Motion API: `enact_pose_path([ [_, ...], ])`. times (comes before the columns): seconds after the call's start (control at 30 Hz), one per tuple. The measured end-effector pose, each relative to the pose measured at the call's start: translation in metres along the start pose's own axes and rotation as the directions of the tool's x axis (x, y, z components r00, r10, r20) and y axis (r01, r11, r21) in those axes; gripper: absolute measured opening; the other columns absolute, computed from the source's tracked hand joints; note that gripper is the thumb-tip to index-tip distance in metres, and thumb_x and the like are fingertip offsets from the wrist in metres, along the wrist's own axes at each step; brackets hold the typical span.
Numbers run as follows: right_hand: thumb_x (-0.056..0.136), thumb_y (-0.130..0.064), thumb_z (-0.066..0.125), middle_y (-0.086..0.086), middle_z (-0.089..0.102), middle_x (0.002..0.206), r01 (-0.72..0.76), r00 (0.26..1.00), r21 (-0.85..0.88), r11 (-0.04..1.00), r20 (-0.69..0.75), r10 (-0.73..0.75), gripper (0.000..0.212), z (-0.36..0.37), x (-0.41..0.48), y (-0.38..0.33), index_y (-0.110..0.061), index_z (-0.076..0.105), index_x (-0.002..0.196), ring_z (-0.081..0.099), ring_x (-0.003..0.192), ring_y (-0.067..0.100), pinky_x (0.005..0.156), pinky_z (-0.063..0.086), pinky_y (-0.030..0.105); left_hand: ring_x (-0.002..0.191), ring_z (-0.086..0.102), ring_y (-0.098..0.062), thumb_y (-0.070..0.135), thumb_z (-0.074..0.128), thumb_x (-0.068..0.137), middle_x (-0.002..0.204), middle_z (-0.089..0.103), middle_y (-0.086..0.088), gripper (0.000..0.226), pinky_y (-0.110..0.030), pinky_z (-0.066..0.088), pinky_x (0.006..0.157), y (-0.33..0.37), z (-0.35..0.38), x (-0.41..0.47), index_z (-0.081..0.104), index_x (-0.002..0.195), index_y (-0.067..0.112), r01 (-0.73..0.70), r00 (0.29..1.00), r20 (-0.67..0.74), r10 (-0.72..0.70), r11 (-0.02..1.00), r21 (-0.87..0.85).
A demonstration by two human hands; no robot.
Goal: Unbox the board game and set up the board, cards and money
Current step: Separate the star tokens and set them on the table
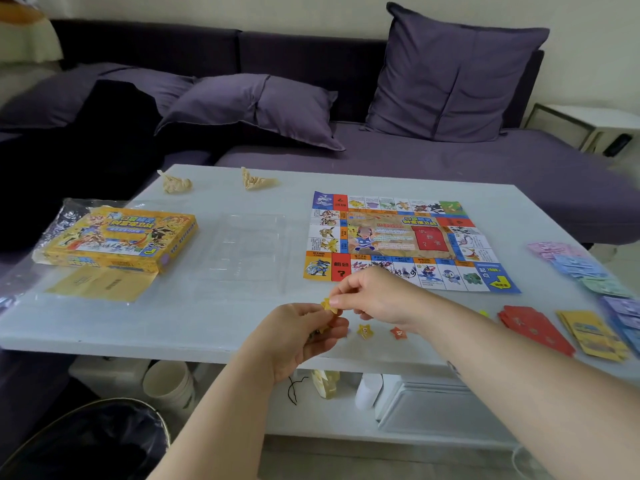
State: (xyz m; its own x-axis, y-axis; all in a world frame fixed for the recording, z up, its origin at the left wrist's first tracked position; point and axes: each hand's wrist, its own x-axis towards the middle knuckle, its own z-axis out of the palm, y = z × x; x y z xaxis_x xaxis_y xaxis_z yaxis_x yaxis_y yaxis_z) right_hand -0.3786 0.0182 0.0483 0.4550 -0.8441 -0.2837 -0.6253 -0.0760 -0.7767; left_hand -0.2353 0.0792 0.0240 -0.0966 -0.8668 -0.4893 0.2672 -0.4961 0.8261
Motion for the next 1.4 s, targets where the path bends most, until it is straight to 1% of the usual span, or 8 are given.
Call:
enact_pose_path([
  [0.23, 0.087, -0.022, 0.067, -0.009, 0.069, 0.083, -0.067, 0.992, -0.103, 0.992, -0.112, 0.056, 0.006, -0.024, -0.004, 0.021, -0.017, 0.069, 0.087, 0.062, 0.08, 0.007, 0.074, 0.047, 0.023, 0.062, 0.069, -0.009, 0.008, 0.053, 0.095, 0.077, 0.073, -0.008, 0.015, -0.017, 0.054, 0.053, 0.003, -0.006, 0.003, 0.066, 0.093, 0.001, -0.035, 0.997, -0.08, 0.024, 0.99, -0.138],
  [0.4, 0.086, -0.021, 0.068, -0.01, 0.062, 0.079, -0.098, 0.994, -0.255, 0.962, -0.077, 0.08, 0.004, -0.011, -0.009, 0.039, -0.023, 0.067, 0.089, 0.055, 0.06, 0.005, 0.054, 0.044, 0.014, 0.062, 0.068, -0.009, 0.01, 0.056, 0.093, 0.077, 0.073, -0.008, 0.014, -0.017, 0.054, 0.052, 0.002, -0.007, 0.005, 0.066, 0.091, 0.001, -0.05, 0.991, -0.128, 0.029, 0.985, -0.166],
  [0.57, 0.091, -0.023, 0.061, -0.01, 0.067, 0.097, -0.006, 0.965, -0.232, 0.973, -0.257, -0.055, 0.016, -0.013, -0.011, 0.033, -0.018, 0.072, 0.102, 0.058, 0.08, -0.002, 0.067, 0.039, 0.006, 0.067, 0.071, -0.016, 0.018, 0.053, 0.095, 0.082, 0.073, -0.013, 0.023, -0.022, 0.058, 0.057, 0.001, -0.002, 0.004, 0.064, 0.093, -0.001, 0.015, 0.997, -0.067, -0.036, 0.958, -0.288],
  [0.7, 0.093, -0.026, 0.058, -0.017, 0.062, 0.094, 0.111, 0.975, -0.165, 0.98, -0.171, -0.14, 0.018, -0.01, -0.014, 0.008, -0.019, 0.071, 0.104, 0.051, 0.078, -0.013, 0.065, 0.037, 0.004, 0.071, 0.072, -0.024, 0.017, 0.043, 0.098, 0.092, 0.07, -0.021, 0.029, -0.029, 0.058, 0.061, 0.004, 0.0, 0.002, 0.062, 0.097, -0.005, 0.115, 0.993, 0.043, -0.107, 0.909, -0.4],
  [0.87, 0.087, -0.025, 0.067, -0.01, 0.065, 0.091, 0.156, 0.978, -0.189, 0.97, -0.11, -0.178, 0.013, 0.004, -0.01, -0.001, -0.016, 0.071, 0.096, 0.047, 0.054, -0.021, 0.043, 0.033, 0.001, 0.072, 0.072, -0.023, 0.001, 0.045, 0.093, 0.092, 0.068, -0.024, 0.02, -0.028, 0.06, 0.064, 0.003, 0.0, -0.001, 0.06, 0.102, -0.01, 0.107, 0.992, 0.1, -0.078, 0.937, -0.334],
  [1.13, 0.087, -0.019, 0.066, -0.015, 0.068, 0.08, 0.047, 0.977, 0.1, 0.994, -0.213, -0.025, 0.006, -0.023, -0.008, 0.007, -0.022, 0.067, 0.082, 0.059, 0.071, -0.011, 0.066, 0.04, 0.009, 0.075, 0.072, -0.018, -0.007, 0.044, 0.093, 0.096, 0.072, -0.017, 0.02, -0.023, 0.058, 0.067, 0.003, -0.006, 0.0, 0.06, 0.105, -0.004, 0.0, 1.0, -0.004, -0.001, 0.963, -0.27],
  [1.23, 0.081, -0.018, 0.073, -0.007, 0.072, 0.081, -0.083, 0.986, -0.063, 0.994, -0.148, 0.073, 0.006, -0.044, -0.016, 0.028, -0.019, 0.068, 0.081, 0.066, 0.088, 0.008, 0.089, 0.047, 0.027, 0.075, 0.072, -0.017, -0.006, 0.046, 0.094, 0.095, 0.073, -0.016, 0.018, -0.023, 0.059, 0.065, 0.004, -0.007, 0.001, 0.061, 0.104, -0.002, -0.006, 1.0, -0.009, 0.004, 0.969, -0.247],
  [1.4, 0.08, -0.023, 0.075, -0.006, 0.07, 0.084, -0.191, 0.981, -0.253, 0.948, -0.072, 0.179, 0.008, -0.04, -0.024, 0.055, -0.025, 0.067, 0.078, 0.066, 0.088, 0.014, 0.083, 0.049, 0.027, 0.068, 0.071, -0.013, 0.001, 0.05, 0.094, 0.087, 0.074, -0.012, 0.012, -0.021, 0.058, 0.06, 0.003, -0.001, 0.003, 0.061, 0.1, -0.002, -0.013, 0.999, -0.034, 0.006, 0.976, -0.216],
])
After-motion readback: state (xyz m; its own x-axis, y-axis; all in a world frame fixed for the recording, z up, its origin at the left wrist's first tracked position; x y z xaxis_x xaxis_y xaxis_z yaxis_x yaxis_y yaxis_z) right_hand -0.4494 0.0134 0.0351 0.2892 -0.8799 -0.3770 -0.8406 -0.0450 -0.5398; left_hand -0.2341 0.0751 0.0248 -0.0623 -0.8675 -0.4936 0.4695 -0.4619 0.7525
